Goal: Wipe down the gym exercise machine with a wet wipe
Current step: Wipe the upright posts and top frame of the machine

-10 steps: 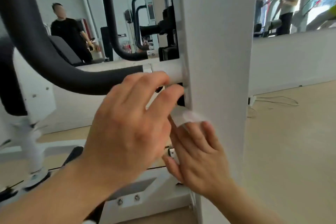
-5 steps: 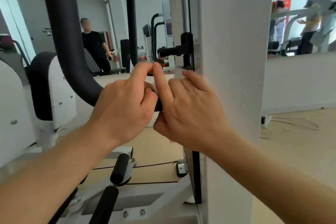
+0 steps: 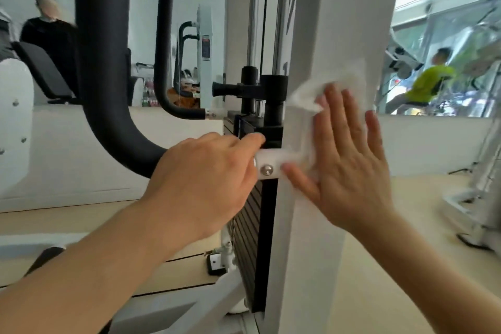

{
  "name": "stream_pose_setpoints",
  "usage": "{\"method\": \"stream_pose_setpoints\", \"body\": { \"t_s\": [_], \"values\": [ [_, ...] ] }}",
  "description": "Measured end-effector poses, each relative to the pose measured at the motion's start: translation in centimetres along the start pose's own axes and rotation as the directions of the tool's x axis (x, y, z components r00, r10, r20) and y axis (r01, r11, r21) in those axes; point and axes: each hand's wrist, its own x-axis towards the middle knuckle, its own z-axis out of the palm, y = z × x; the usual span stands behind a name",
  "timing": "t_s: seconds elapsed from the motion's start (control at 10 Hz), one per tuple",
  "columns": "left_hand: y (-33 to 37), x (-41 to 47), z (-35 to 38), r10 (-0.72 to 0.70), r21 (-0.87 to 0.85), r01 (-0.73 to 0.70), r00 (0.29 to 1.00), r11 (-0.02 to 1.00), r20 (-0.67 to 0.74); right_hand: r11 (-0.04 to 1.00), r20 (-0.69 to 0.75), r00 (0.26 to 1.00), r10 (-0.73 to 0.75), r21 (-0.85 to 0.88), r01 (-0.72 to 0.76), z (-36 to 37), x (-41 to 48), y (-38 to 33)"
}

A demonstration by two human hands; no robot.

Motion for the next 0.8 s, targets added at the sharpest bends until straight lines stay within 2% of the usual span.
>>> {"method": "stream_pose_setpoints", "body": {
  "t_s": [0.1,0.2,0.3,0.4,0.5,0.6,0.7,0.8],
  "values": [
    [1.0,1.1,0.3,0.058,-0.103,-0.062,0.998,0.993,-0.037,0.953,0.073,0.961,0.266,0.133,-0.273,-0.1,-0.9,-2.8],
    [2.4,1.8,0.5,0.099,-0.230,-0.113,0.993,0.967,-0.071,0.934,0.225,0.929,0.293,0.140,-0.328,0.4,-6.8,-7.4],
    [2.4,1.8,0.7,0.180,-0.247,-0.192,0.981,0.950,-0.070,0.886,0.291,0.878,0.380,0.159,-0.436,0.5,-7.9,-7.2],
    [1.5,0.9,0.9,0.188,-0.207,-0.193,0.981,0.959,-0.043,0.687,0.234,0.779,0.581,0.372,-0.624,0.4,-2.7,-4.5],
    [1.1,0.5,1.0,0.216,-0.109,-0.217,0.976,0.970,-0.021,0.484,0.187,0.623,0.759,0.479,-0.733,0.8,0.4,-4.4],
    [1.5,-0.2,1.4,0.303,-0.058,-0.308,0.950,0.950,-0.072,0.336,0.259,0.492,0.831,0.472,-0.815,1.8,-4.6,-8.4],
    [3.2,-3.7,3.5,0.439,-0.042,-0.443,0.895,0.896,-0.085,0.062,0.500,0.289,0.816,0.421,-0.905,2.8,-14.7,-13.1],
    [5.2,-6.4,6.8,0.544,-0.028,-0.544,0.837,0.839,0.061,-0.245,0.733,-0.009,0.680,0.215,-0.945,3.5,-20.2,-13.6]
  ]
}}
